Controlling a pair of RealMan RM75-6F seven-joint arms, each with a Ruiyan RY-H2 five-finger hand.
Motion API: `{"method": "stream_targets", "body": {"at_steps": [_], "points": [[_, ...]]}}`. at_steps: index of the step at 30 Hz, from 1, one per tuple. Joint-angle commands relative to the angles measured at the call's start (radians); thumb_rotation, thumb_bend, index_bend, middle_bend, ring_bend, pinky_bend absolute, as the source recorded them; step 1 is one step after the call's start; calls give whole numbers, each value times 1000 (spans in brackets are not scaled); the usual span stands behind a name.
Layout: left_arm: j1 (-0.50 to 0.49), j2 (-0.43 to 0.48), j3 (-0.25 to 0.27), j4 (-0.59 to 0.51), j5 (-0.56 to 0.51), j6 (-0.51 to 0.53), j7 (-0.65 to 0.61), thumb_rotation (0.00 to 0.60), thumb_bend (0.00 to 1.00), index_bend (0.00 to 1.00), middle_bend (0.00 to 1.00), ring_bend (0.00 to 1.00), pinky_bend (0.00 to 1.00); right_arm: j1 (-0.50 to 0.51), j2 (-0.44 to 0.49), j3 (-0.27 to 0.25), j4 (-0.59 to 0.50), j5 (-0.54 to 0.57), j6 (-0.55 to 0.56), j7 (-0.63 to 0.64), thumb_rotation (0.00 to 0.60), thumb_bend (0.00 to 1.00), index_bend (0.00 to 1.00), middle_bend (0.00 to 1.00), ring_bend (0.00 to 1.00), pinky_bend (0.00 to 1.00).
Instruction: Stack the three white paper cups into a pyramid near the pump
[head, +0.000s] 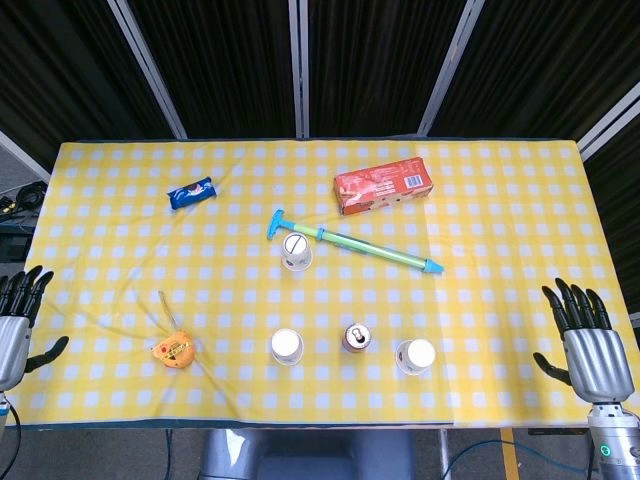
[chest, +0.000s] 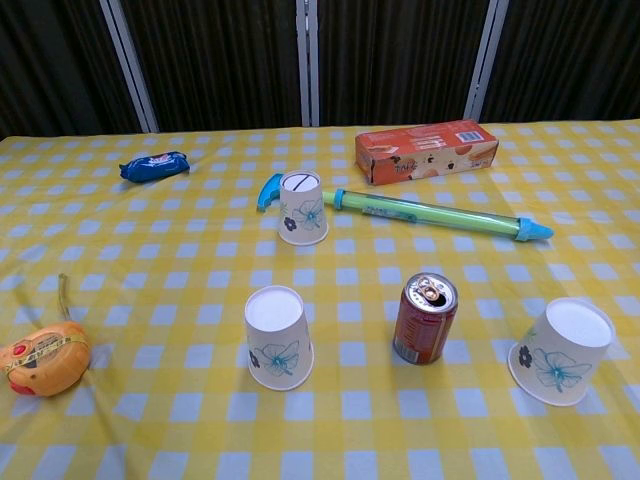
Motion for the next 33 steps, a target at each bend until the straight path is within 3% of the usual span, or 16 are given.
{"method": "stream_targets", "body": {"at_steps": [1,33], "points": [[0,0,0,1,1,0,-1,600,231,0,0,0,0,0,-1,0,0,0,0,-2,600,61,31,0,0,0],[-10,-5,17,-2,53,0,-12,600,231,0,0,0,0,-2,2,-3,-4,-1,1,7,600,61,31,0,0,0]]}}
